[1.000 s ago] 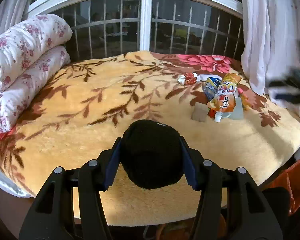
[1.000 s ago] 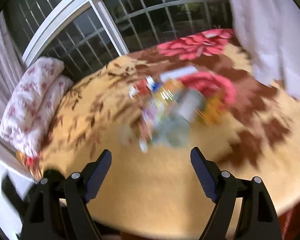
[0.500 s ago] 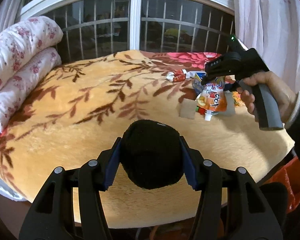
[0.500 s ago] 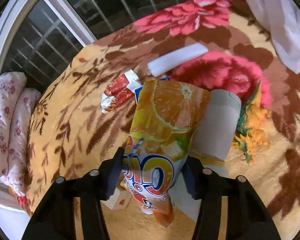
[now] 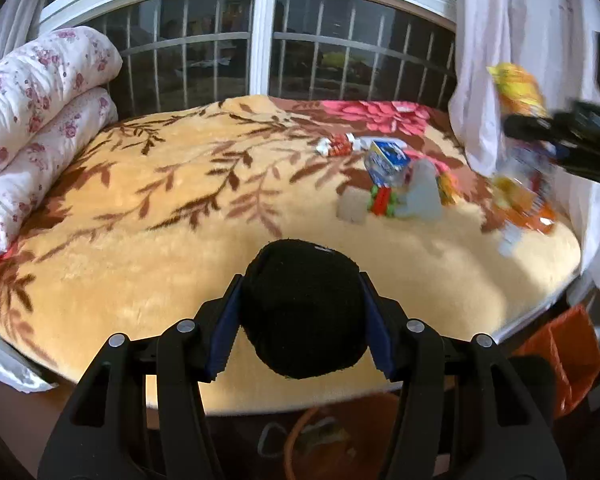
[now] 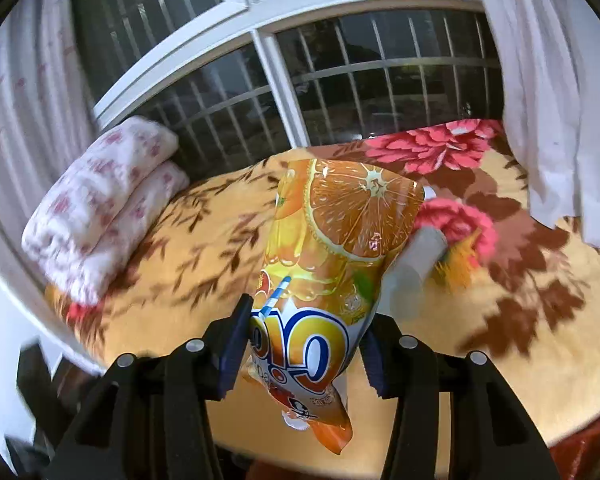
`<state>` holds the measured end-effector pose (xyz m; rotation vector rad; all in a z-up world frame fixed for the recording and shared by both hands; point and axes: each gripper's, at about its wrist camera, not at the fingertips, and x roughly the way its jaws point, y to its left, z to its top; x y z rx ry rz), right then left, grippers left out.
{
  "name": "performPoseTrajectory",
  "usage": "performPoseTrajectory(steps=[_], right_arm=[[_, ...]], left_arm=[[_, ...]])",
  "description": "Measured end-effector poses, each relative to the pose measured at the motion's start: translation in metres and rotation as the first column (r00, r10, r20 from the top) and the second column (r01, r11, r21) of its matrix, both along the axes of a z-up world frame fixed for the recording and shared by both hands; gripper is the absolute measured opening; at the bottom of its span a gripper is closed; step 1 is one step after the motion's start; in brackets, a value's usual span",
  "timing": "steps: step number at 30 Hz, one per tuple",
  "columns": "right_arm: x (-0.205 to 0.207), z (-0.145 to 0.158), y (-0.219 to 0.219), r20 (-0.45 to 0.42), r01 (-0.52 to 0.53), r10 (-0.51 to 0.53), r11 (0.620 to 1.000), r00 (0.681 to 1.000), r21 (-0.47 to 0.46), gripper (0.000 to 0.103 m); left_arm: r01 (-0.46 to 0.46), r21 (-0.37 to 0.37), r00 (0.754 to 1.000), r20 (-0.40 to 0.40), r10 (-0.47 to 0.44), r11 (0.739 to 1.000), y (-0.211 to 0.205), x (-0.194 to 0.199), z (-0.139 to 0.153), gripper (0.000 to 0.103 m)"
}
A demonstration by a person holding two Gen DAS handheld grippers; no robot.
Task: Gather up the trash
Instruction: 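Lower pouch and black item into the orange bucket, open both tools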
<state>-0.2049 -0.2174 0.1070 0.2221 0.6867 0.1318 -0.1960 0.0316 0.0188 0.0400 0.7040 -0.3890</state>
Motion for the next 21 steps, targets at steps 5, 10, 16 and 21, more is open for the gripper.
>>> performPoseTrajectory(steps=[5, 10, 16, 21], right_arm=[[-0.083, -0.037, 0.015, -0.004, -0.056, 0.056, 0.996, 0.998, -0.076, 0.050], [-0.123, -0.111, 0.033, -0.077, -0.102, 0.096, 0.992, 0.992, -0.080, 0.050], [-0.134, -0.187, 0.046, -0.158, -0.114, 0.102, 0.991, 0.982, -0.067, 0.050], [-0.140, -0.224, 0.059, -0.211, -0.143, 0.121, 0.986, 0.970, -0.092, 0.050]], left_arm=[[0.051, 0.055, 0.999, -0.013, -0.050, 0.997, 0.001, -0.037, -0.016, 0.054], [0.137, 0.119, 0.989, -0.064, -0.130, 0.983, -0.006, -0.076, -0.053, 0.054], [0.171, 0.220, 0.983, -0.104, -0.151, 0.960, -0.017, -0.097, -0.101, 0.054], [0.170, 0.213, 0.977, -0.164, -0.136, 0.962, -0.012, -0.094, -0.117, 0.054]])
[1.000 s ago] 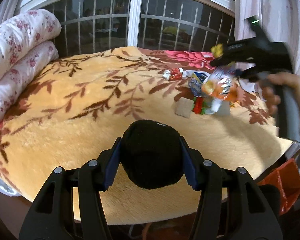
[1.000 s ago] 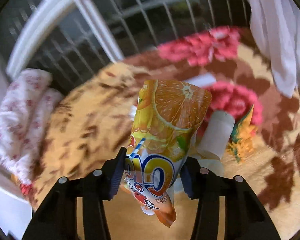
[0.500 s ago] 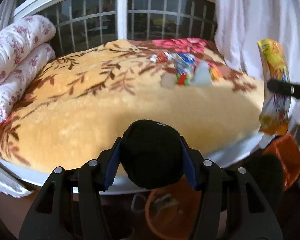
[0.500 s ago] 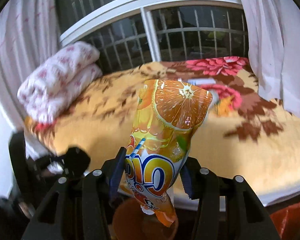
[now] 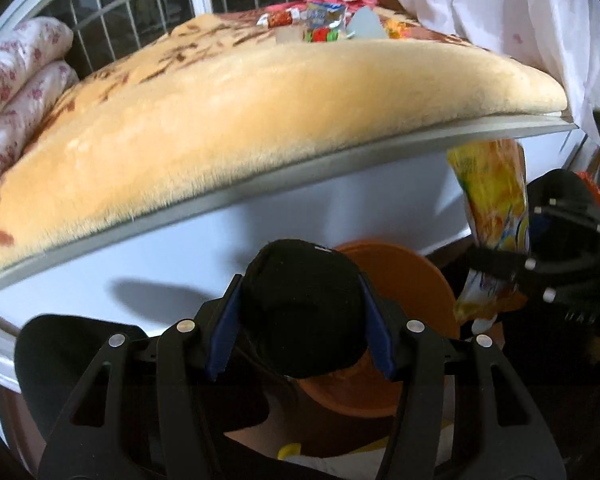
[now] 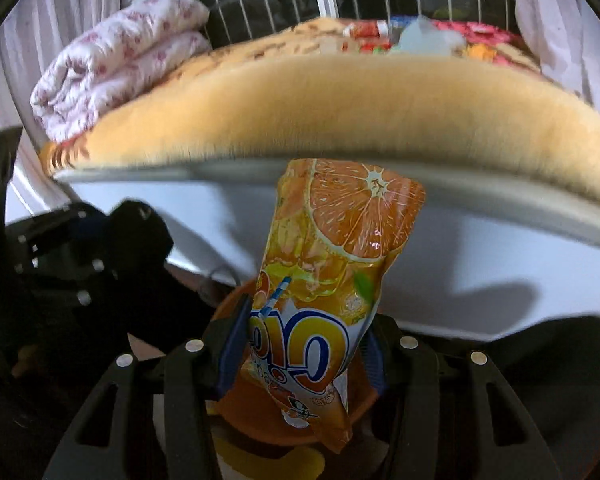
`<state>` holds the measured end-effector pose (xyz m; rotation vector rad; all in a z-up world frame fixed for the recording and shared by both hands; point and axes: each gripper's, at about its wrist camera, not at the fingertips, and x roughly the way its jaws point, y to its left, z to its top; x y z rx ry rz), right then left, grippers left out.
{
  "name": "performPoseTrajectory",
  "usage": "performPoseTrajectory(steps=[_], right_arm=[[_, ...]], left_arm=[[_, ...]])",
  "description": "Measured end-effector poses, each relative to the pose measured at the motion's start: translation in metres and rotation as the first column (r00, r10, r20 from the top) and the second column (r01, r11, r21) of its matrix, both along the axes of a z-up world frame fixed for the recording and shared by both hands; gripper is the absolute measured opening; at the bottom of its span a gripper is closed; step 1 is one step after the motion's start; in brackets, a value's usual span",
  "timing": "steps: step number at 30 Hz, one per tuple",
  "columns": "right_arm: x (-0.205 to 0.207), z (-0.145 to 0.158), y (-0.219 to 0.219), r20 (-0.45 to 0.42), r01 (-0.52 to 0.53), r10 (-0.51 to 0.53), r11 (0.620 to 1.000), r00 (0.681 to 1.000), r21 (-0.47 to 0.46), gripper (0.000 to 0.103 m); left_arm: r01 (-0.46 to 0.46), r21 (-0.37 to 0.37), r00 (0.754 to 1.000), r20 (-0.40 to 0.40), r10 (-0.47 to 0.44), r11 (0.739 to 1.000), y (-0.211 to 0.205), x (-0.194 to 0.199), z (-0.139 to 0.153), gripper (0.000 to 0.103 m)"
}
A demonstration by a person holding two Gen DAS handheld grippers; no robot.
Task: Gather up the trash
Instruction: 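Lower pouch and black item into the orange bucket, open both tools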
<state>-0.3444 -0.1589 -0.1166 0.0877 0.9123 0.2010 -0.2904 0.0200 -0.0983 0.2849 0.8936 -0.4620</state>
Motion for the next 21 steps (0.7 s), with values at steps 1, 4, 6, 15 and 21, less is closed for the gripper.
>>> performPoseTrajectory(steps=[1, 4, 6, 15, 21], right_arm=[[0.001, -0.006, 0.000, -0.018, 0.001, 0.000, 1.000, 1.000, 0.008, 0.050], [0.003, -0.012, -0.002, -0.046, 0.005, -0.004, 1.000, 0.999, 0.015, 0.050], [0.005, -0.013, -0.003, -0.055, 0.002, -0.001, 1.000, 0.998, 0.019, 0.050], [0.007, -0.022, 0.001, -0.093, -0.006, 0.007, 1.000, 0.996, 0.008, 0.050], [0.012, -0.025, 0.003, -0.110, -0.008, 0.009, 1.000, 0.994, 0.005, 0.052]], left_arm=[[-0.004, -0.001, 1.000, -0.007, 0.004, 1.000, 0.001, 0.002, -0.001, 0.054], [-0.011, -0.001, 0.999, -0.032, 0.011, 1.000, 0.001, 0.005, -0.008, 0.054], [-0.008, 0.000, 0.999, -0.044, 0.008, 1.000, 0.000, 0.006, -0.012, 0.054], [-0.012, -0.012, 0.996, -0.085, 0.011, 1.000, 0.003, 0.008, -0.022, 0.054], [-0.013, -0.014, 0.996, -0.093, 0.011, 1.000, 0.001, 0.010, -0.024, 0.056]])
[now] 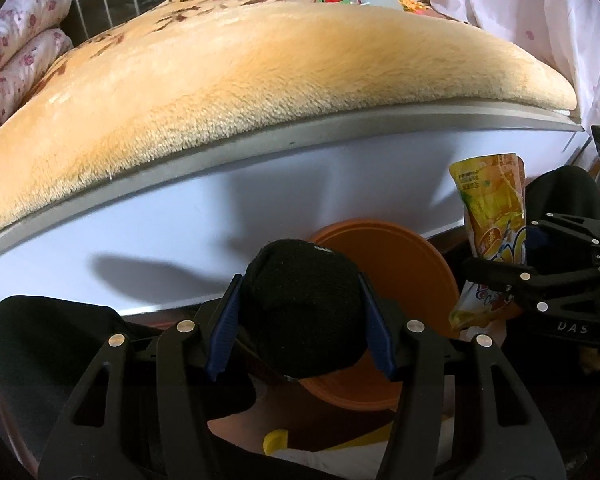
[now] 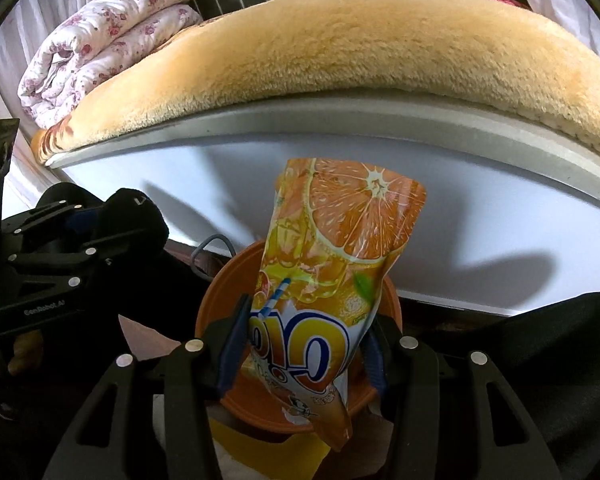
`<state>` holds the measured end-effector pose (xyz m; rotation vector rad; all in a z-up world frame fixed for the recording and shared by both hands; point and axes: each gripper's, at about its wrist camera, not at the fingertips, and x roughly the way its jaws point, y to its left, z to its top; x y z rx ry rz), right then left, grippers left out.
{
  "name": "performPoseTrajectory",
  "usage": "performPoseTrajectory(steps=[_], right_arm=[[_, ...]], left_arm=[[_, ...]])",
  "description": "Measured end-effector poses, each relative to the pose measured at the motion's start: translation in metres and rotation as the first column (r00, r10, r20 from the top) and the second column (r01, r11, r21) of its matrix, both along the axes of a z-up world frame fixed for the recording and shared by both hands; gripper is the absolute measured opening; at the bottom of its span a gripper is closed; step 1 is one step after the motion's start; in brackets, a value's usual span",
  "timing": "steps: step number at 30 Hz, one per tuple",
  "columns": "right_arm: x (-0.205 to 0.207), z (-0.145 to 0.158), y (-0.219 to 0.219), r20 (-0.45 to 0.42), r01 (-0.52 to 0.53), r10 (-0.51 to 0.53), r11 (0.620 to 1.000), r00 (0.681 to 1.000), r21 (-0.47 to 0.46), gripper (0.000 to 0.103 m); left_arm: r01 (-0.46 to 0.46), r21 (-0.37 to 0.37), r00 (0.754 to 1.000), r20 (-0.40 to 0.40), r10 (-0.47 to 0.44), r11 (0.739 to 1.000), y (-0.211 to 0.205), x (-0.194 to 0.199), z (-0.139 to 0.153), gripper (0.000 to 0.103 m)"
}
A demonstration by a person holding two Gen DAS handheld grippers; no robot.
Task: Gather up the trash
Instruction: 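Lower pouch and black item into the orange bucket, open both tools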
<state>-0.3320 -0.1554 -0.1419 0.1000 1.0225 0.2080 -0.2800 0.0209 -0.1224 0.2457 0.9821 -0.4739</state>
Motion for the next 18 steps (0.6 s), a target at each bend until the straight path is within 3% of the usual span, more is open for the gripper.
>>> performPoseTrajectory(steps=[1, 2, 3, 4, 9, 18], right_arm=[[0.001, -0.002, 0.001, -0.011, -0.009, 0.009, 1.000, 1.000, 0.000, 0.053], [0.003, -0.004, 0.002, -0.025, -0.017, 0.016, 1.000, 1.000, -0.009, 0.066], [0.003, -0.005, 0.002, -0.030, -0.013, 0.012, 1.000, 0.999, -0.022, 0.080], [0.002, -0.005, 0.001, -0.018, 0.006, -0.007, 0.999, 1.000, -0.046, 0.081], [-0.002, 0.002, -0.013, 0.017, 0.064, -0.064, 0.998, 0.998, -0.013, 0.081], [-0.014, 0.028, -0.039, 0.093, 0.136, -0.139, 0.990, 0.986, 0.040, 0.081]], left_arm=[[0.003, 0.000, 1.000, 0.001, -0.003, 1.000, -0.001, 0.002, 0.000, 0.058], [0.006, 0.009, 1.000, 0.001, -0.006, 1.000, -0.002, 0.002, 0.000, 0.067], [0.014, 0.023, 1.000, -0.012, -0.014, 1.000, -0.005, 0.004, -0.003, 0.085], [0.016, 0.036, 1.000, -0.026, -0.015, 0.999, -0.007, 0.006, -0.006, 0.091], [0.013, 0.031, 0.999, -0.044, -0.012, 0.999, -0.006, 0.008, -0.010, 0.092], [0.011, -0.017, 0.999, 0.040, -0.011, 1.000, 0.001, 0.000, 0.018, 0.092]])
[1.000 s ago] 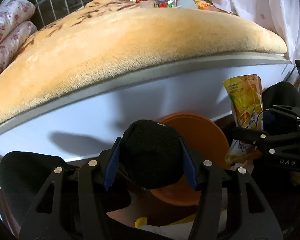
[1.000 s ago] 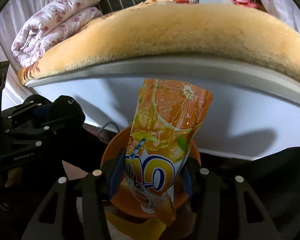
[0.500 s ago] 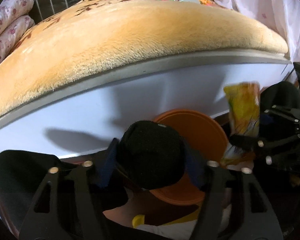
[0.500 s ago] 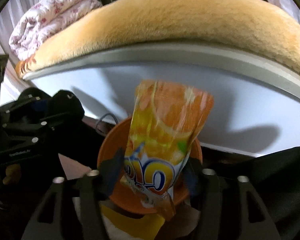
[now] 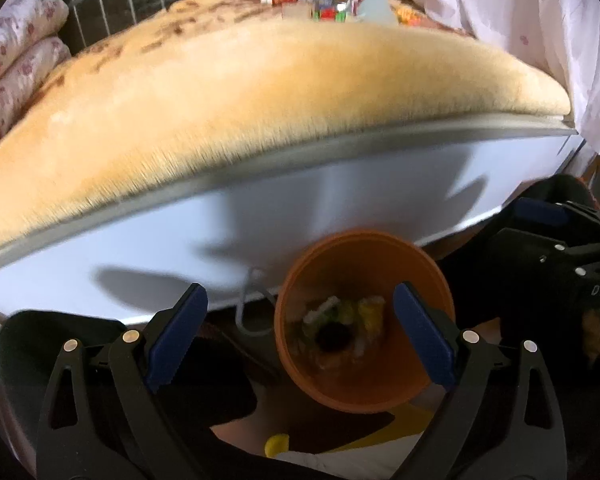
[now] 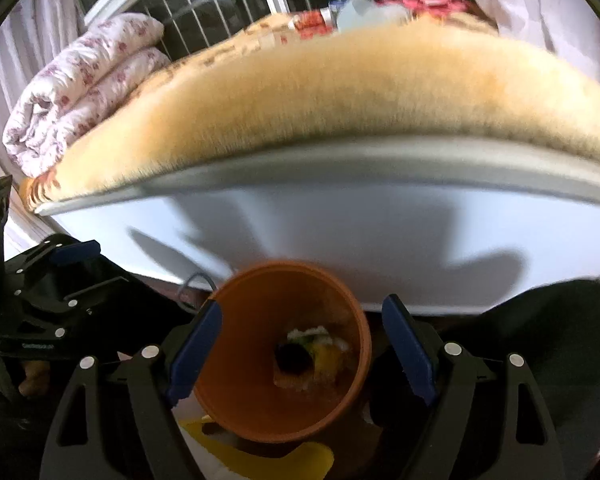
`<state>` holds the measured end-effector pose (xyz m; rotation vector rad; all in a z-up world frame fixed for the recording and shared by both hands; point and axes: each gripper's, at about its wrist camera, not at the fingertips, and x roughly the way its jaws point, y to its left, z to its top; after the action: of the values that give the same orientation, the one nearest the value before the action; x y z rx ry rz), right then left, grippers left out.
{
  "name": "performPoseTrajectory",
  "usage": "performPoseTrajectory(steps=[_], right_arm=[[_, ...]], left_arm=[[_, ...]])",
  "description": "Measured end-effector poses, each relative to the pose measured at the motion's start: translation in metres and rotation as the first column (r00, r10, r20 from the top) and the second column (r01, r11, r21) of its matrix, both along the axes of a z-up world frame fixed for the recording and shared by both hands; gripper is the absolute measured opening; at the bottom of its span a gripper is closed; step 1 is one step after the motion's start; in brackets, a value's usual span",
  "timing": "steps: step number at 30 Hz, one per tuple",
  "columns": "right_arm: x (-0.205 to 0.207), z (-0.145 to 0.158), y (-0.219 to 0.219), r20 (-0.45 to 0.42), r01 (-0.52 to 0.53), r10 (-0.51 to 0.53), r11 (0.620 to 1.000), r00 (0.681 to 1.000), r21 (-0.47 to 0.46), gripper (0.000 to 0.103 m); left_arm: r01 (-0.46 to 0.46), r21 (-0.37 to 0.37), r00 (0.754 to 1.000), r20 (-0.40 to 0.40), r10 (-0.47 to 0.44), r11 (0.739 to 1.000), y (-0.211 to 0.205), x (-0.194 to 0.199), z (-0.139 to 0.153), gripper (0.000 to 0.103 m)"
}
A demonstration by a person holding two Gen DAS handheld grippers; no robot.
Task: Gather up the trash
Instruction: 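Lower pouch and black item into the orange bucket, open both tools, then grasp the blue milk carton with the right tool while the left tool approaches the pile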
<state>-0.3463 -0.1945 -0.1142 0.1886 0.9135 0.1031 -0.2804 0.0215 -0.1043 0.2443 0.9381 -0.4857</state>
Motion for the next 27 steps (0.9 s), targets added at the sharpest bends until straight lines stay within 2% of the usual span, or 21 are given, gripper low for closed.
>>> performPoseTrajectory(steps=[5, 11, 15, 18, 22, 27], right_arm=[[0.004, 0.040, -0.006, 0.086, -0.014, 0.016, 0.999, 0.996, -0.031, 0.083], [0.041, 0.075, -0.019, 0.141, -0.015, 0.019, 0.999, 0.990, -0.029, 0.083], [0.075, 0.103, -0.022, 0.169, -0.038, 0.049, 0.997, 0.984, -0.068, 0.083], [0.111, 0.130, -0.026, 0.186, -0.063, 0.078, 0.994, 0.979, -0.088, 0.084], [0.186, 0.160, -0.040, 0.171, -0.068, 0.075, 0.997, 0.982, -0.045, 0.084], [0.286, 0.164, -0.056, 0.085, -0.034, 0.035, 0.999, 0.996, -0.013, 0.085]], left_arm=[[-0.012, -0.038, 0.997, 0.075, 0.015, 0.999, 0.000, 0.014, 0.036, 0.092], [-0.044, -0.109, 0.990, 0.127, 0.058, 0.993, -0.007, 0.057, 0.072, 0.092], [-0.070, -0.120, 0.984, 0.157, 0.088, 0.990, -0.017, 0.089, 0.089, 0.092], [-0.082, -0.137, 0.984, 0.147, 0.102, 0.987, -0.026, 0.113, 0.095, 0.092], [-0.102, -0.148, 0.987, 0.109, 0.119, 0.984, -0.037, 0.145, 0.092, 0.092], [-0.108, -0.126, 0.990, 0.081, 0.119, 0.986, -0.049, 0.168, 0.082, 0.092]])
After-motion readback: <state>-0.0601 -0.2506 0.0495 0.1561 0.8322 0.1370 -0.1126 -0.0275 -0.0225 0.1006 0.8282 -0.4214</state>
